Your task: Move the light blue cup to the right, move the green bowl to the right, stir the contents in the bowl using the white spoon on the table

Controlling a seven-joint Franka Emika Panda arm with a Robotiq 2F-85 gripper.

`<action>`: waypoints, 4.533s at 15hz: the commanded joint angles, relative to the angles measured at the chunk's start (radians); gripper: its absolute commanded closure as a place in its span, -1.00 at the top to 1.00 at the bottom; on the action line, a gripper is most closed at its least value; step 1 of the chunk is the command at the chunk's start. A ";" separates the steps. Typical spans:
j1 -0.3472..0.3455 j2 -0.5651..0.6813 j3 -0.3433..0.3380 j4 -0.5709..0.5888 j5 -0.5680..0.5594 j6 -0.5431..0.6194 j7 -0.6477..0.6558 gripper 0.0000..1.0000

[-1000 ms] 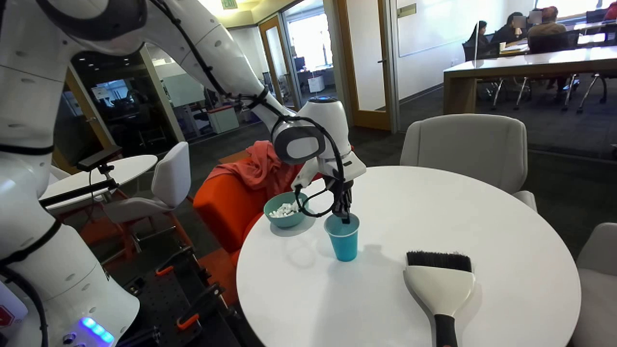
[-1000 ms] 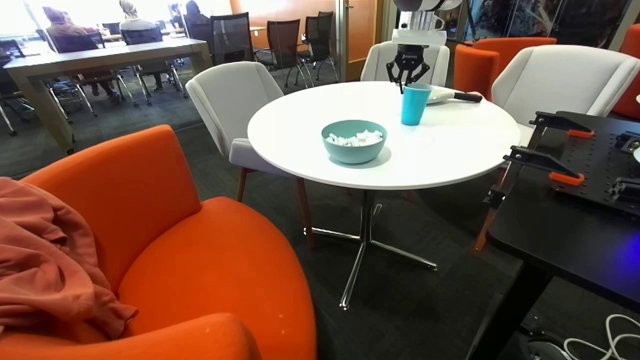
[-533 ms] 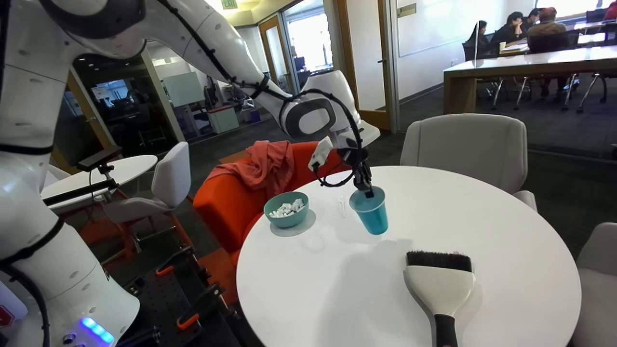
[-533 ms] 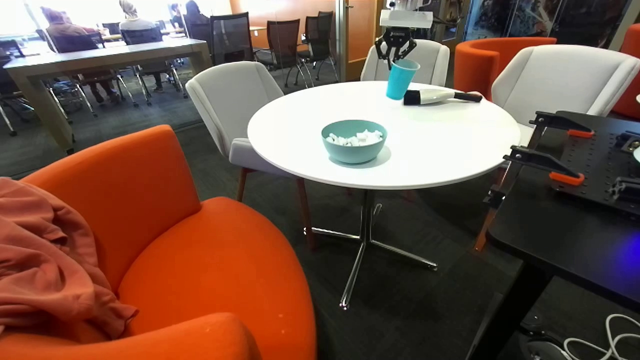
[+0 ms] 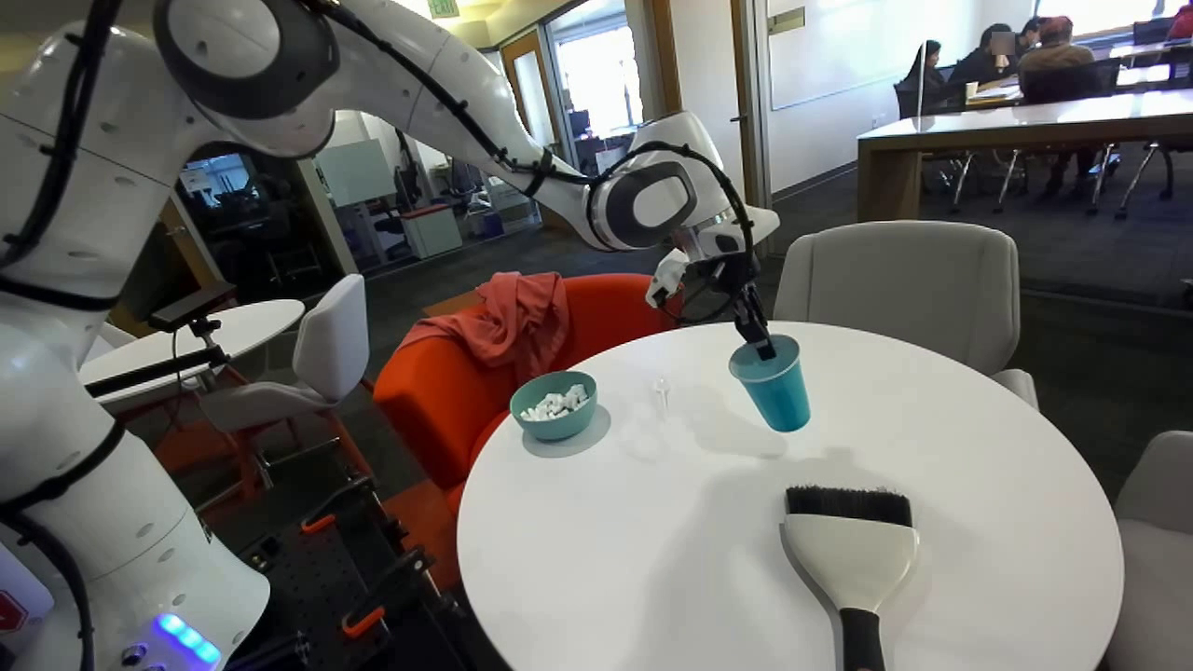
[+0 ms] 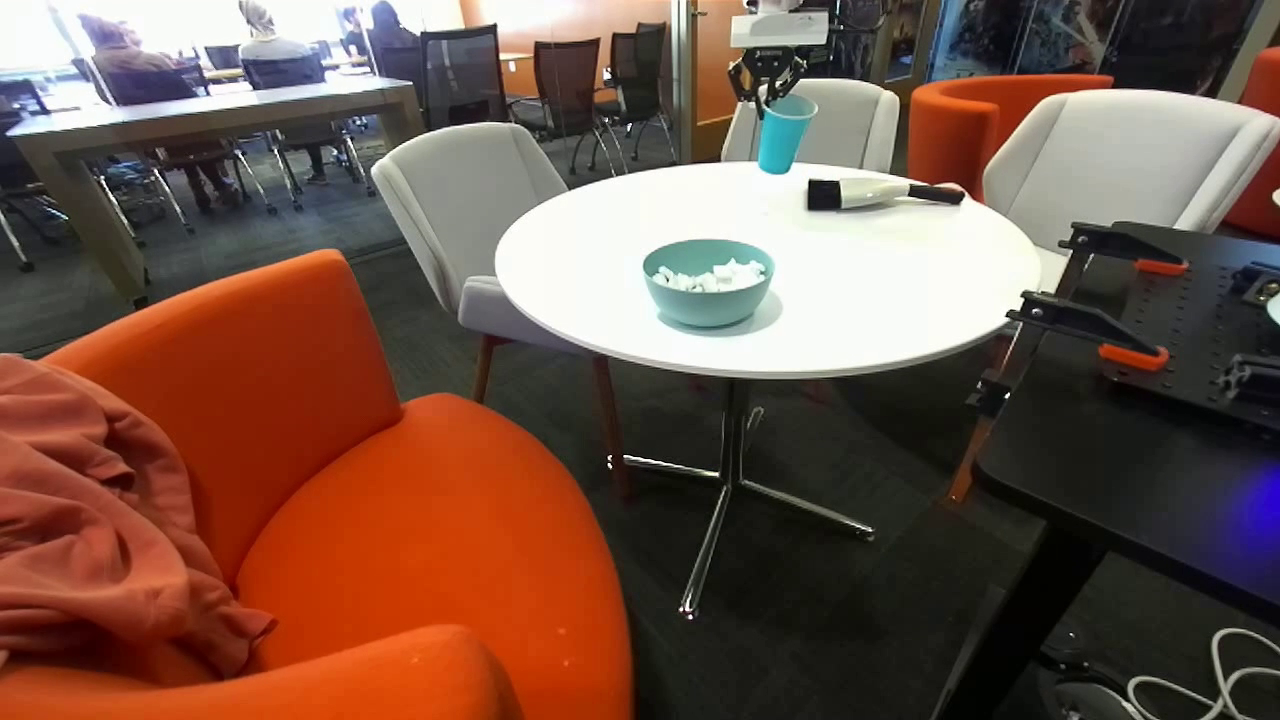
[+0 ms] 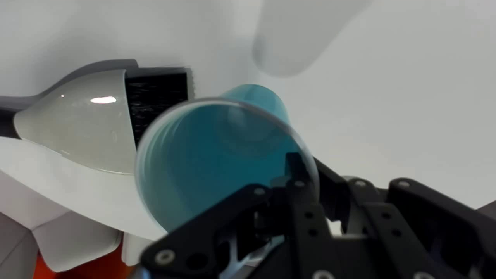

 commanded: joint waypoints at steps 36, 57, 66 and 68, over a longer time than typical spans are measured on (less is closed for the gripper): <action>-0.115 -0.325 0.286 -0.421 0.003 -0.179 -0.676 1.00; -0.200 -0.283 0.531 -0.588 0.280 0.059 -1.161 1.00; -0.205 -0.114 0.532 -0.423 0.223 0.047 -1.146 1.00; -0.210 -0.077 0.534 -0.394 0.204 0.049 -1.146 1.00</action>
